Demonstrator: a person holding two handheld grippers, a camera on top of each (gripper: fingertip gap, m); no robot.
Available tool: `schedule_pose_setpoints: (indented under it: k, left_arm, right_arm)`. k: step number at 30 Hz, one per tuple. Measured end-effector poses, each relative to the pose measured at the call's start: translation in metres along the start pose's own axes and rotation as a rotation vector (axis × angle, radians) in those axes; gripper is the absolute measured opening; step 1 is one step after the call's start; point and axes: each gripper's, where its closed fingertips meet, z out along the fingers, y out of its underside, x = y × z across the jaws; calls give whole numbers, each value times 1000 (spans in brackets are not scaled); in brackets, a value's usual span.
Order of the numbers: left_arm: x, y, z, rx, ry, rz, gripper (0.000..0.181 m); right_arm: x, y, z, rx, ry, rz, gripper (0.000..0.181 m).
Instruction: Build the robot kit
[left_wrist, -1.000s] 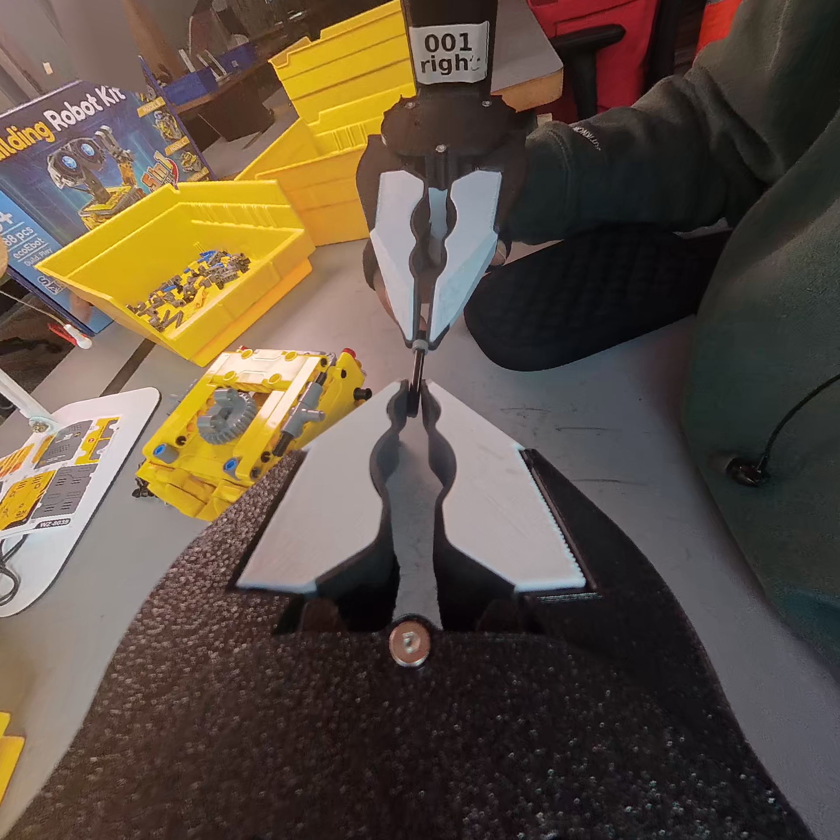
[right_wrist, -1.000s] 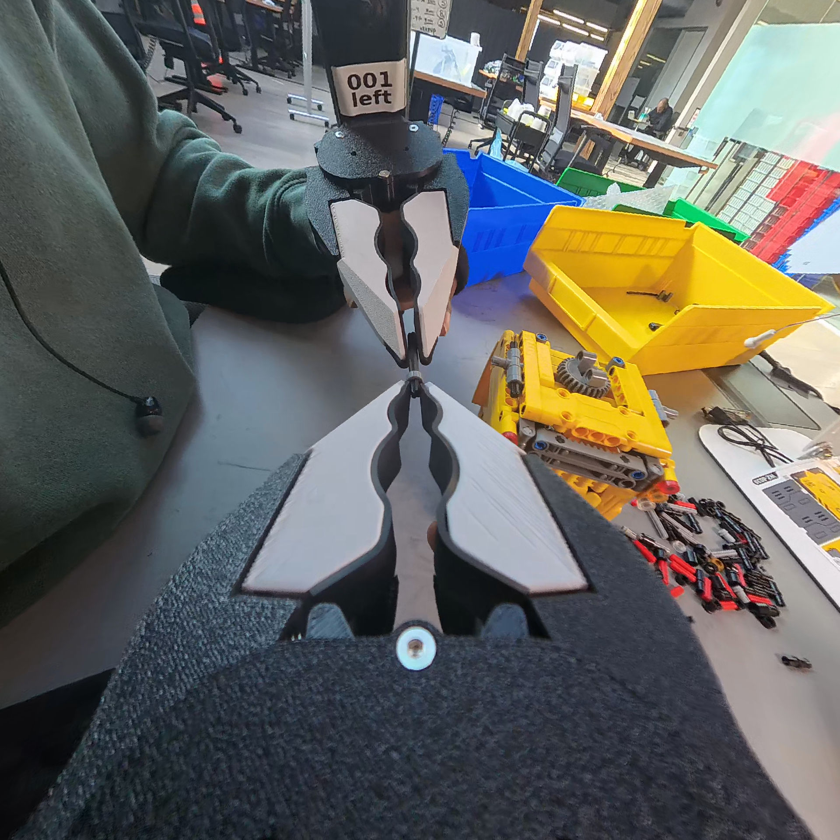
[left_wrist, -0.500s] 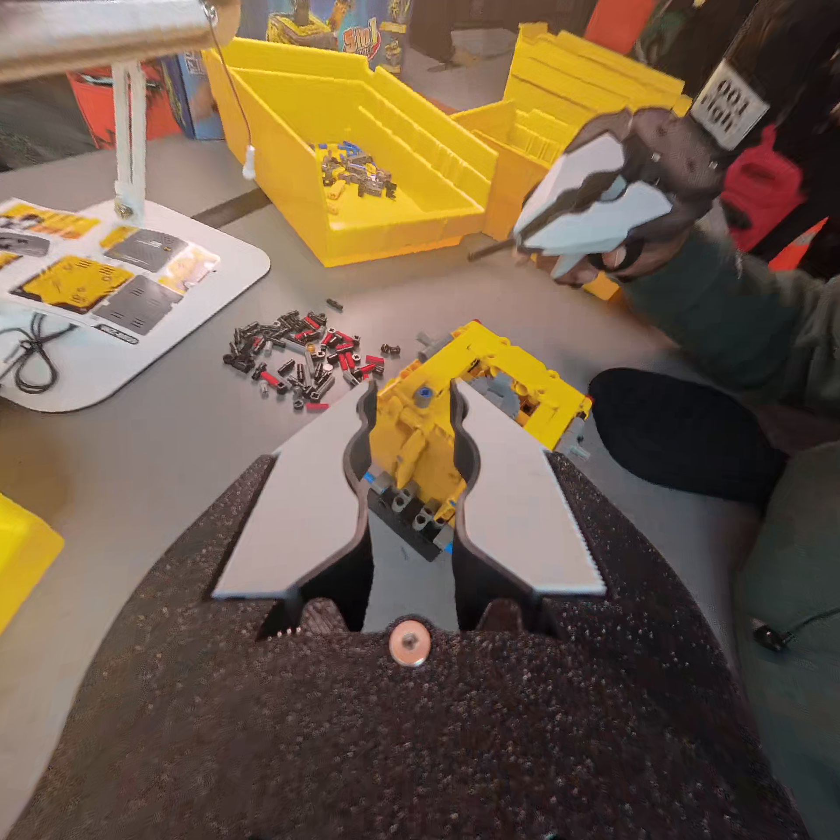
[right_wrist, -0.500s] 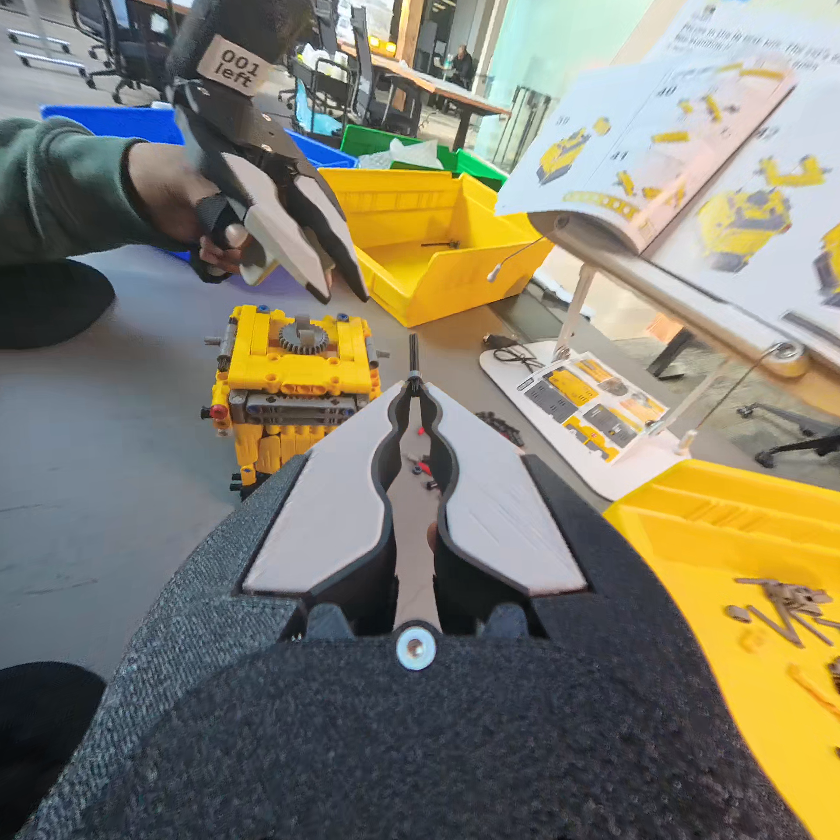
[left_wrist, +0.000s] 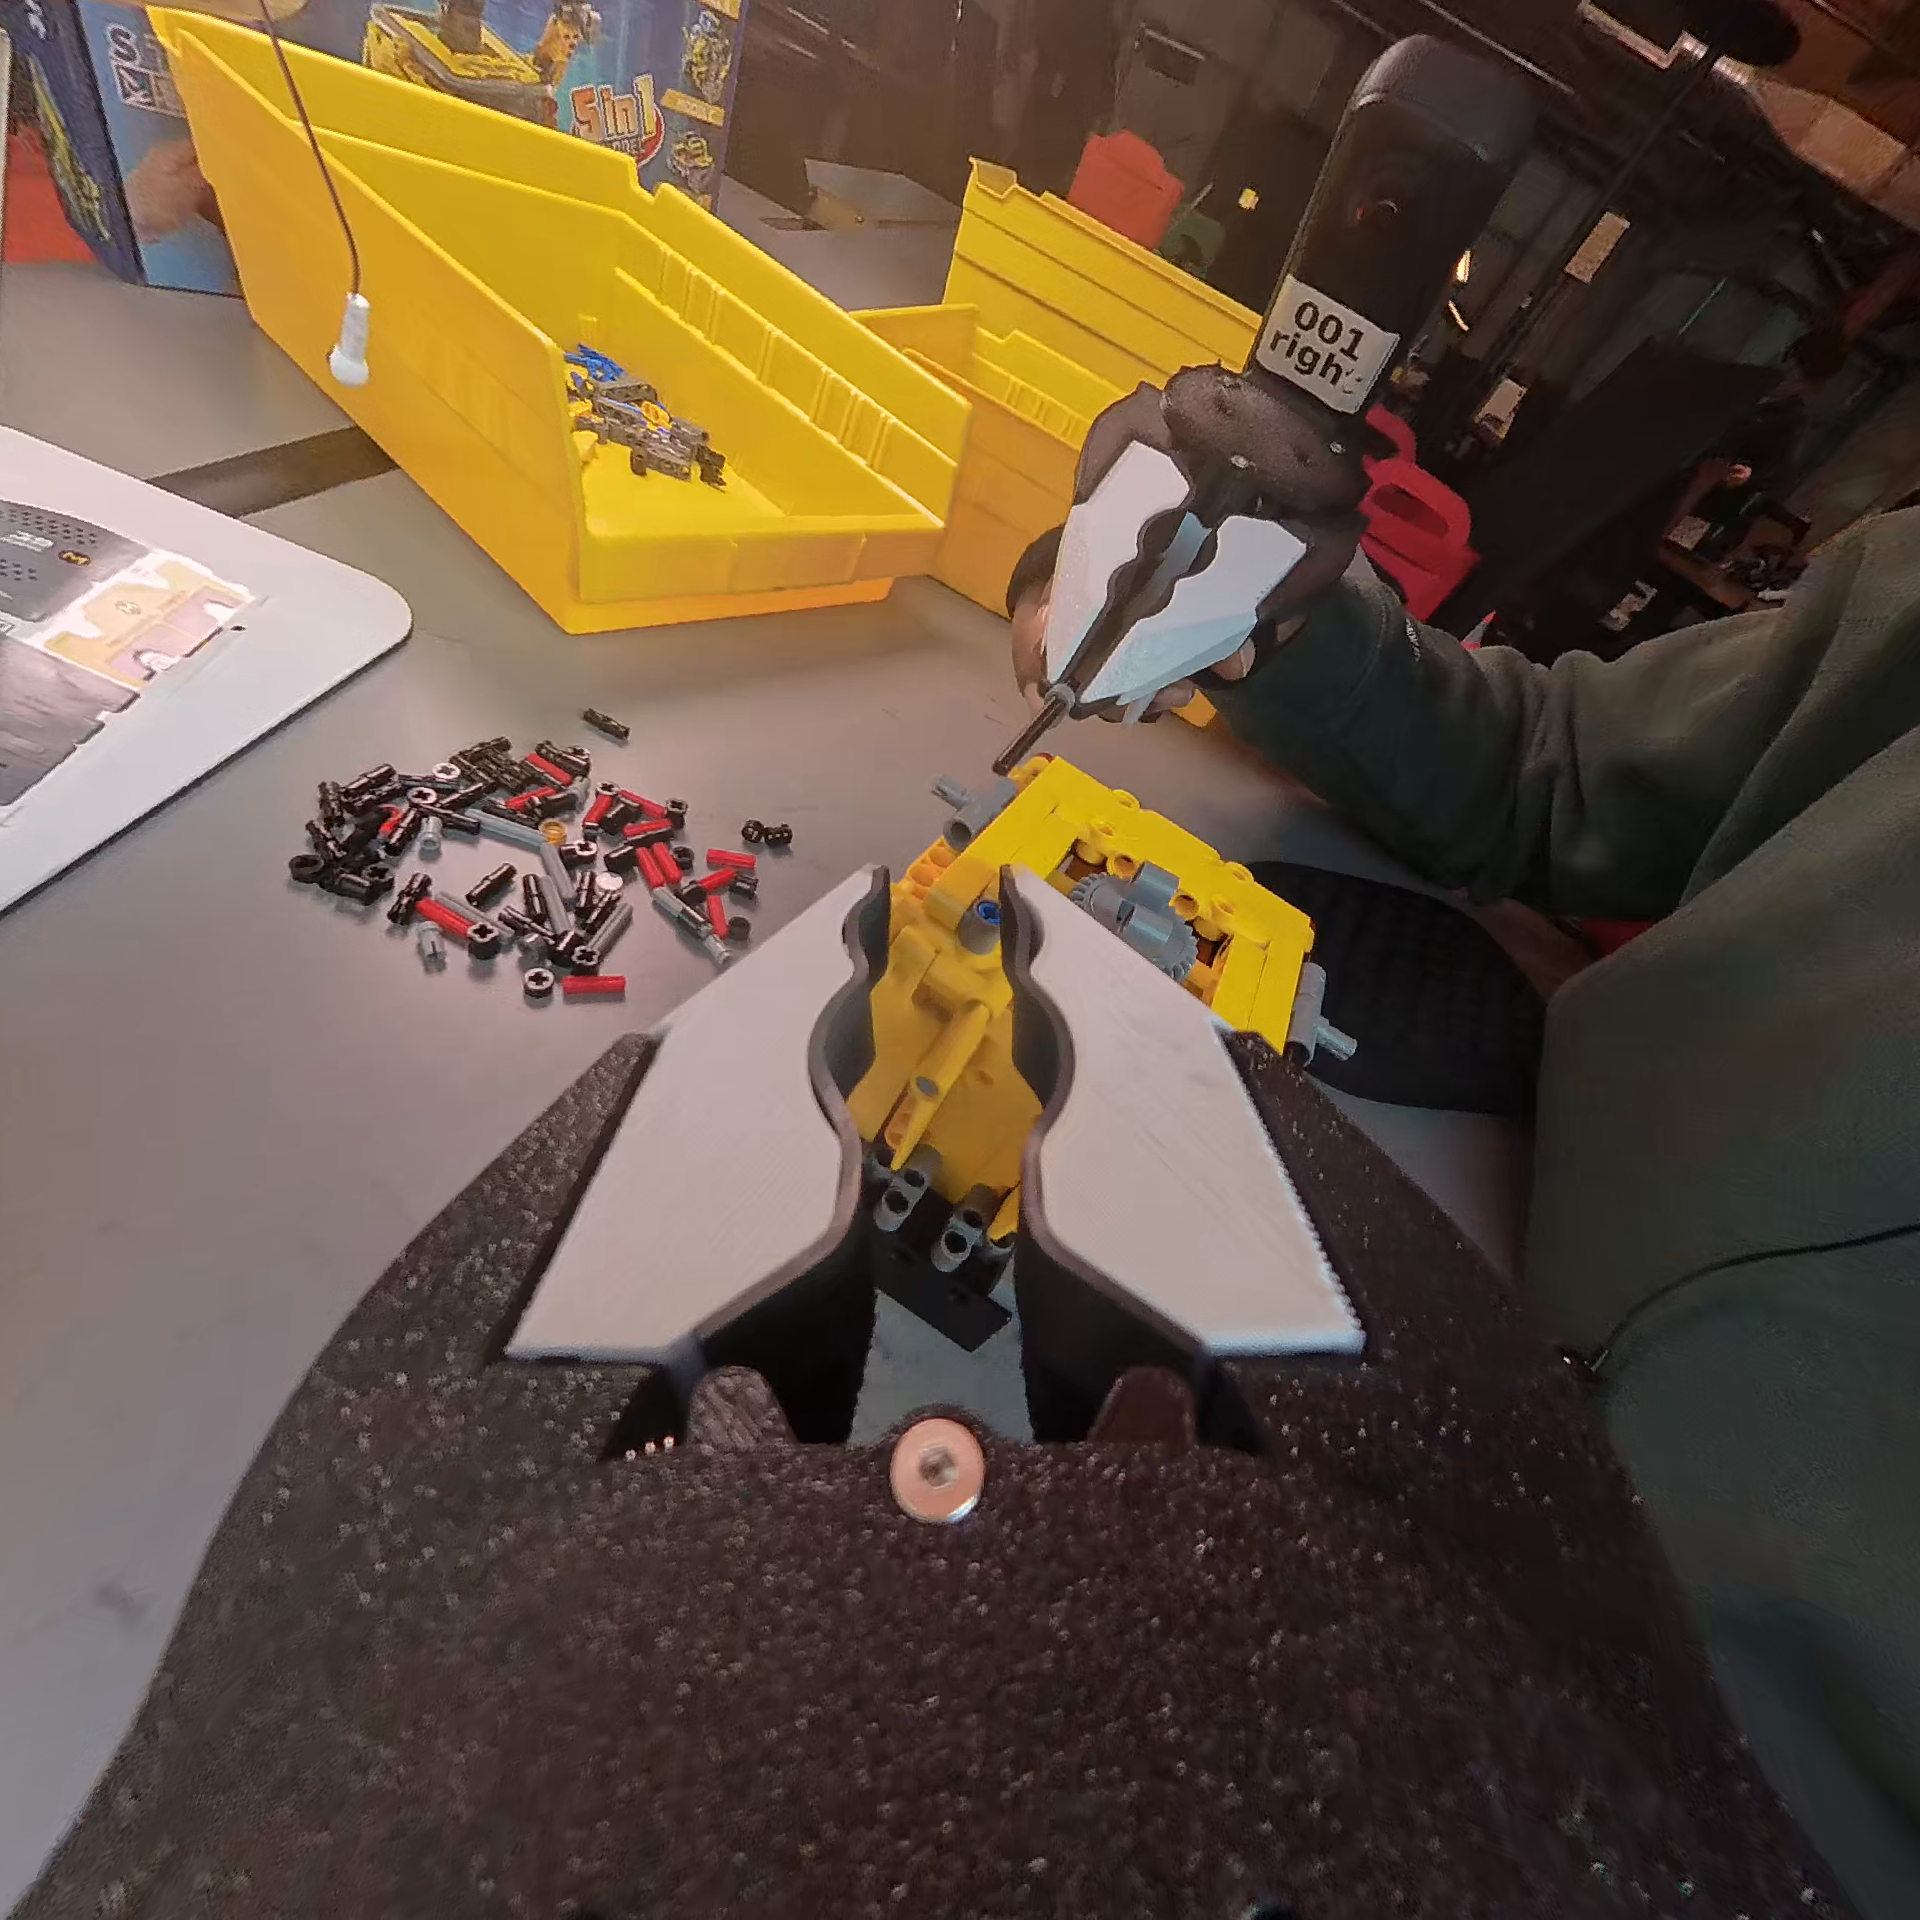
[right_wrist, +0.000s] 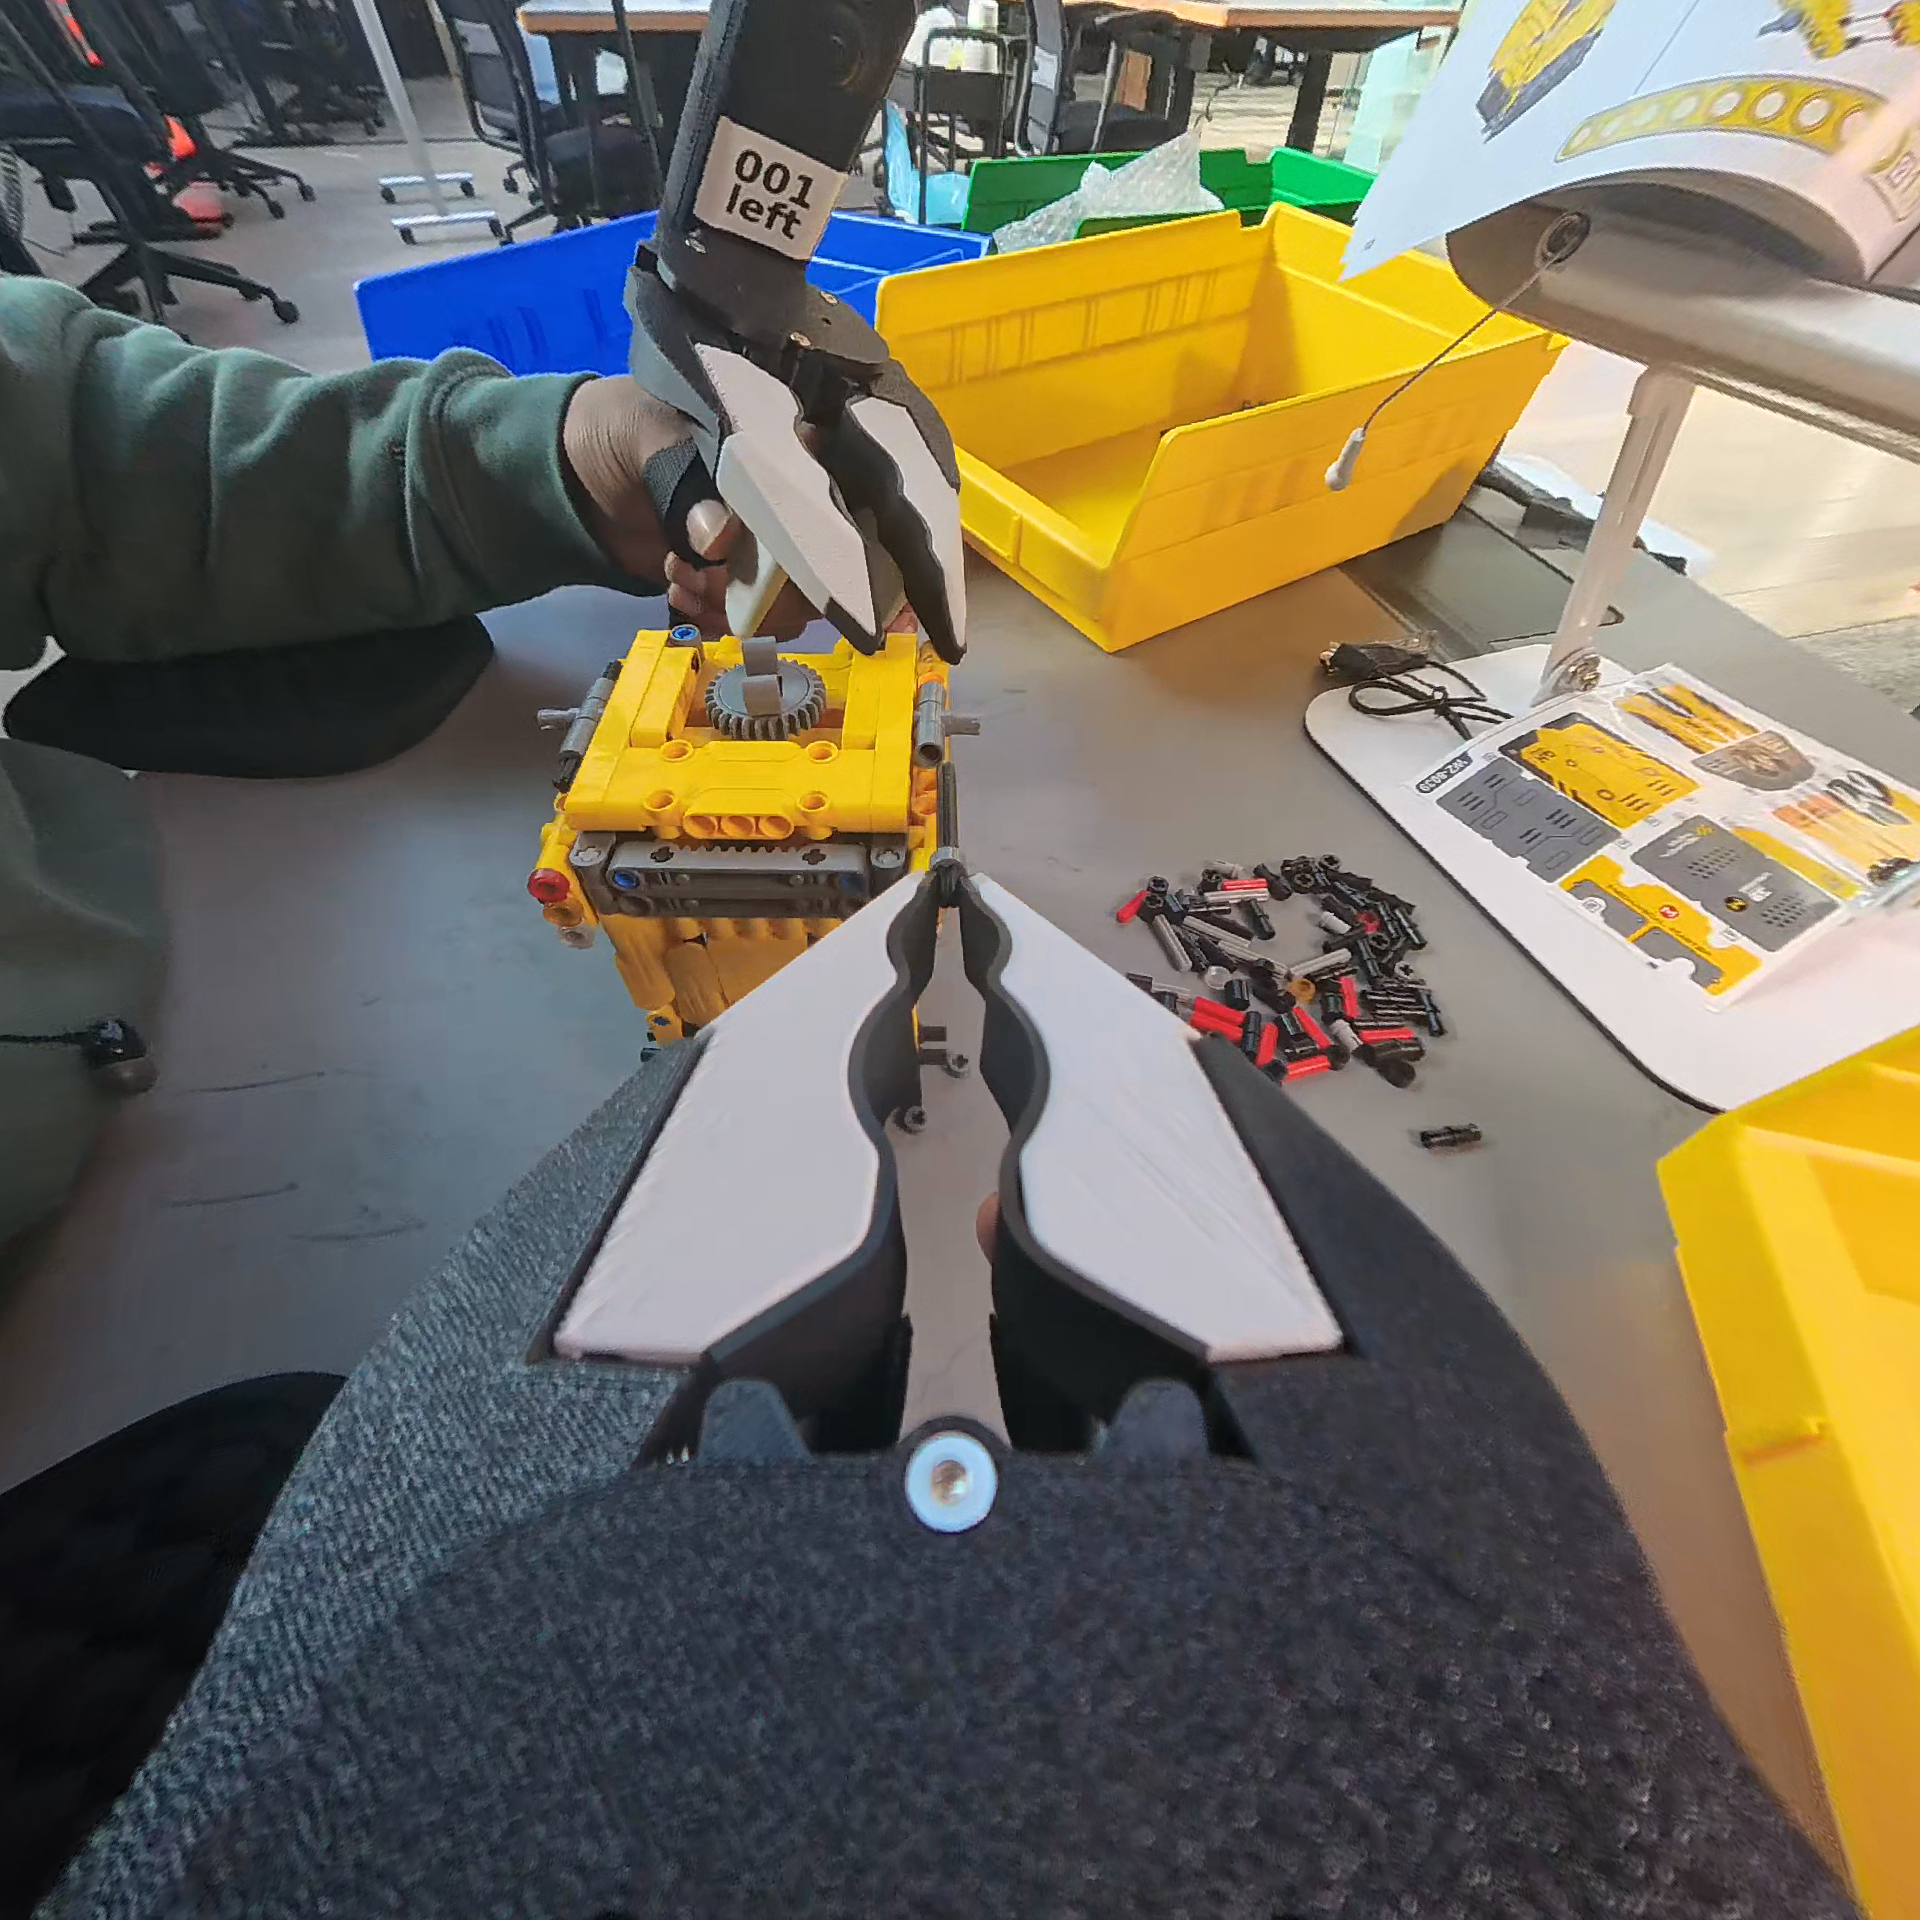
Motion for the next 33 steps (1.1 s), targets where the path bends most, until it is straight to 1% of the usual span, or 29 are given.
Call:
schedule_pose_setpoints:
  k: [4,9,15,17,21,26,29,30,32,33]
  left_arm:
    - [3,0,3,-7,-8,38,17]
    - [5,0,3,-13,-34,79,15]
    - [5,1,1,-25,-53,81,14]
    - [7,1,2,-34,-55,94,14]
    - [8,3,3,-37,-61,100,14]
    - [9,3,2,-35,-59,107,13]
    - [10,2,2,-28,-51,116,13]
    - [10,2,1,-23,-53,124,14]
    - [10,2,-1,-18,-53,135,16]
    - [10,2,-2,-19,-53,135,18]
  right_arm:
    - [-6,0,3,-8,-37,11,4]
    - [-8,2,7,-20,-24,18,4]
    - [-5,1,10,-48,-33,52,4]
    - [-8,5,14,-85,-80,94,4]
    - [-6,2,21,-75,-146,116,4]
    - [-6,1,22,-74,-227,143,4]
    - [-2,1,19,-52,-244,159,13]
    - [-1,0,16,-47,-248,159,13]
    - [4,1,12,-49,-223,140,3]
    - [4,0,10,-45,-221,130,0]
